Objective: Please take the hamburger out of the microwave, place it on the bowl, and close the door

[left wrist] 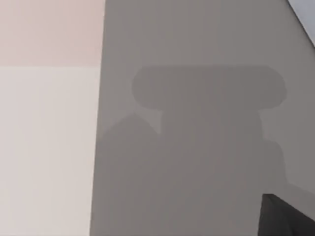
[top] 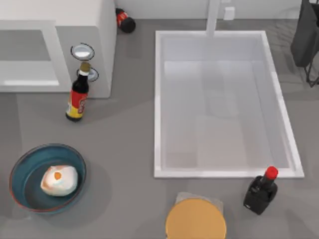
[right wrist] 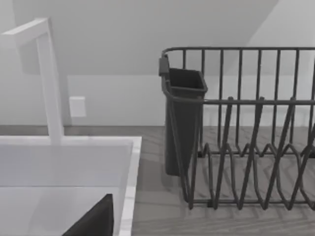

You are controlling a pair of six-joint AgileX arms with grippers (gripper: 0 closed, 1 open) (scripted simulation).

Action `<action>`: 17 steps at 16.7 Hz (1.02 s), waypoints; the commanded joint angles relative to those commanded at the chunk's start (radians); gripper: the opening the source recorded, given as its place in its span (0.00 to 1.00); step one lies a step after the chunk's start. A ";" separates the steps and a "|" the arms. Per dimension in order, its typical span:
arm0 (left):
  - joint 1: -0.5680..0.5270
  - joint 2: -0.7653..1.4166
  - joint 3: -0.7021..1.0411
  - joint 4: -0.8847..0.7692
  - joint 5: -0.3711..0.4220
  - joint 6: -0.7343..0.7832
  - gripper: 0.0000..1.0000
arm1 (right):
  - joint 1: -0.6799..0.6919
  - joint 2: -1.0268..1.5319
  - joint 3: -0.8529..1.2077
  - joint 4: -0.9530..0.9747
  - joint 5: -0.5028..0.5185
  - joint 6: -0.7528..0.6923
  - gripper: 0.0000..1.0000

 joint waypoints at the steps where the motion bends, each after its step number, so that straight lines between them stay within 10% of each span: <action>1: -0.017 -0.031 -0.040 0.019 -0.008 -0.019 0.00 | 0.000 0.000 0.000 0.000 0.000 0.000 1.00; 17: -0.234 -0.301 -0.288 0.131 -0.136 -0.214 0.00 | 0.000 0.000 0.000 0.000 0.000 0.000 1.00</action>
